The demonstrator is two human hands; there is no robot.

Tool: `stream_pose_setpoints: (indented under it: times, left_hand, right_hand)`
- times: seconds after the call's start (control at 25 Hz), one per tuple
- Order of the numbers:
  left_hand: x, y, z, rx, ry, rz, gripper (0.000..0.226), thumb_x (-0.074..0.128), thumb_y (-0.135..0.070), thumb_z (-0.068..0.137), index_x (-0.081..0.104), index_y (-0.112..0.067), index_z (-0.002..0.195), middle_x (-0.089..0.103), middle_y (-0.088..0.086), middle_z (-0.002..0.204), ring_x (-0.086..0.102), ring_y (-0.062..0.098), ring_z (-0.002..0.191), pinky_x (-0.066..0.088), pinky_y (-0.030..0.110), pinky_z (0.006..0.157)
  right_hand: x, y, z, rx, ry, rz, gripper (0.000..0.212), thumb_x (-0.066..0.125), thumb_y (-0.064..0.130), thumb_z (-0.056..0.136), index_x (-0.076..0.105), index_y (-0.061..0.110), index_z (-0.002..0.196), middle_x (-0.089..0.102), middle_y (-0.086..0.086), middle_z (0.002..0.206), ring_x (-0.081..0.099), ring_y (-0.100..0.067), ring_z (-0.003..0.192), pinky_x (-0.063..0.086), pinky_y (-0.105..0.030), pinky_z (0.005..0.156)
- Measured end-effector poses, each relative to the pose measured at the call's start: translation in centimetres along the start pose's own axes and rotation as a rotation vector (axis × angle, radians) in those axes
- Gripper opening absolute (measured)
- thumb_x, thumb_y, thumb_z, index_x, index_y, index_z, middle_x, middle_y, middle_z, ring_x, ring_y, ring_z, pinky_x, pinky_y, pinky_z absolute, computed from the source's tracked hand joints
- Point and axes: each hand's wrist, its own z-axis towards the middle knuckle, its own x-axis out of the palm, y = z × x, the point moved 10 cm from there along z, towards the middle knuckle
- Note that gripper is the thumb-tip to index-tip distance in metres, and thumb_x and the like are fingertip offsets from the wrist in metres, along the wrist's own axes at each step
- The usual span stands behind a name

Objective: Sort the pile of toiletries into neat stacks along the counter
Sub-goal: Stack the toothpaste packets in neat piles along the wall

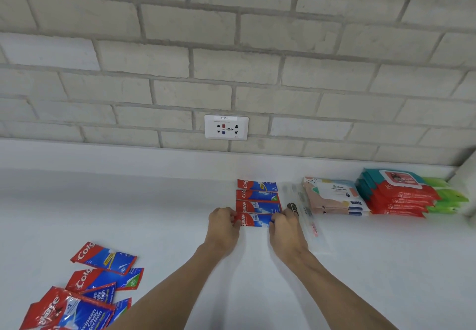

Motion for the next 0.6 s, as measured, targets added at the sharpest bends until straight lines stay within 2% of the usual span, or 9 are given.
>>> stream_pose_setpoints:
  times: [0.08, 0.2, 0.32, 0.6]
  left_hand:
    - [-0.5, -0.1, -0.4, 0.012, -0.017, -0.018, 0.017, 0.062, -0.019, 0.09, 0.065, -0.01, 0.104, 0.065, 0.002, 0.1, 0.06, 0.01, 0.08, 0.044, 0.012, 0.066]
    - [-1.6, 0.2, -1.3, 0.024, -0.052, -0.041, 0.018, 0.063, -0.02, 0.09, 0.063, -0.012, 0.107, 0.064, 0.0, 0.096, 0.057, 0.009, 0.073, 0.04, 0.007, 0.061]
    - [-3.3, 0.9, -2.6, 0.03, -0.078, -0.082, 0.016, 0.062, -0.016, 0.089, 0.065, -0.014, 0.105, 0.062, -0.001, 0.091, 0.056, 0.006, 0.068, 0.042, 0.006, 0.06]
    - [-10.1, 2.4, -6.7, 0.125, -0.152, -0.061, 0.016, 0.063, -0.017, 0.088, 0.066, -0.021, 0.103, 0.062, -0.007, 0.097, 0.057, 0.002, 0.078, 0.039, 0.003, 0.066]
  right_hand:
    - [-0.2, 0.4, -0.3, -0.003, -0.033, -0.017, 0.025, 0.052, 0.02, 0.097, 0.059, 0.011, 0.119, 0.053, -0.009, 0.126, 0.049, -0.021, 0.115, 0.047, -0.029, 0.098]
    - [-0.6, 1.7, -1.1, -0.032, -0.075, 0.009, 0.025, 0.054, 0.02, 0.095, 0.059, 0.012, 0.118, 0.054, -0.008, 0.123, 0.051, -0.021, 0.111, 0.048, -0.029, 0.095]
    - [-0.8, 4.1, -2.2, -0.072, -0.097, 0.067, 0.02, 0.055, 0.022, 0.095, 0.062, 0.014, 0.113, 0.057, -0.005, 0.119, 0.051, -0.02, 0.108, 0.047, -0.026, 0.094]
    - [-0.5, 11.1, -5.7, -0.162, -0.034, 0.243, 0.013, 0.057, 0.021, 0.093, 0.065, 0.019, 0.103, 0.059, 0.0, 0.112, 0.052, -0.017, 0.108, 0.045, -0.024, 0.09]
